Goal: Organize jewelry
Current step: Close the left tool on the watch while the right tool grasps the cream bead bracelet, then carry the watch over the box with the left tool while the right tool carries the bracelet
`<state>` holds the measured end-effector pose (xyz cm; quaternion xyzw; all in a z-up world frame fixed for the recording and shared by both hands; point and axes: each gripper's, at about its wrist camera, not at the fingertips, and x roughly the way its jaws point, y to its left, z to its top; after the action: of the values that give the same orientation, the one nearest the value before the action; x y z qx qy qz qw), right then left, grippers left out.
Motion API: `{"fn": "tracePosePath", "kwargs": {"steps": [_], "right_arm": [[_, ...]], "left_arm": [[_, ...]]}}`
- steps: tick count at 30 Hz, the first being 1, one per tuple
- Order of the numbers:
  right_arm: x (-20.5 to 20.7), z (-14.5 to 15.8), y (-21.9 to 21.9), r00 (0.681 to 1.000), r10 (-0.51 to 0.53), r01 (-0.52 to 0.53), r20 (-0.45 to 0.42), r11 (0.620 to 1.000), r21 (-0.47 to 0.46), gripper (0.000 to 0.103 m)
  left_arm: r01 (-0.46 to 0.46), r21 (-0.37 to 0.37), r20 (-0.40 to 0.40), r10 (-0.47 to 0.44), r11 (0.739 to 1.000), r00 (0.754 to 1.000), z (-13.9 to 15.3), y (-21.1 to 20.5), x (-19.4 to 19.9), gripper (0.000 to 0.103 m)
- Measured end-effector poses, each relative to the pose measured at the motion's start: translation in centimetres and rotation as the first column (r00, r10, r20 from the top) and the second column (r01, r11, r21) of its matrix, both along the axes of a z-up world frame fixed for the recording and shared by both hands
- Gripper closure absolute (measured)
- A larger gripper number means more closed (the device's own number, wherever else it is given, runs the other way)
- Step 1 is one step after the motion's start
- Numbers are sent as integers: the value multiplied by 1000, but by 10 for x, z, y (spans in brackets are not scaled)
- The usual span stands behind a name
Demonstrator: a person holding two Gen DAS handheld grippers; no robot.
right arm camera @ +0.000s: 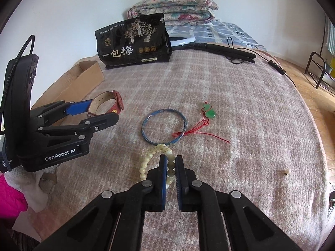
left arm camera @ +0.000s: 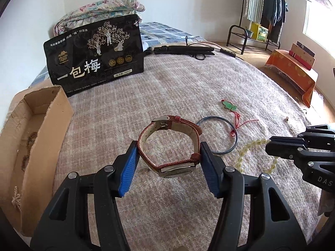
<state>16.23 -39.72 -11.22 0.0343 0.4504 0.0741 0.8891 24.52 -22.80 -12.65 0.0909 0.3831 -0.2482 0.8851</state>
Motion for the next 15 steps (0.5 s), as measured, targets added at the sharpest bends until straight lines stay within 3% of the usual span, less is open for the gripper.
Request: {"fn": "tracePosePath", "kwargs": {"steps": [15], "right_arm": [[-11,38,-2,998,-28,29,56,999,-31,98]], "left_arm": [[-64,-50,56,67,997,996,44,58,-18,44]]}}
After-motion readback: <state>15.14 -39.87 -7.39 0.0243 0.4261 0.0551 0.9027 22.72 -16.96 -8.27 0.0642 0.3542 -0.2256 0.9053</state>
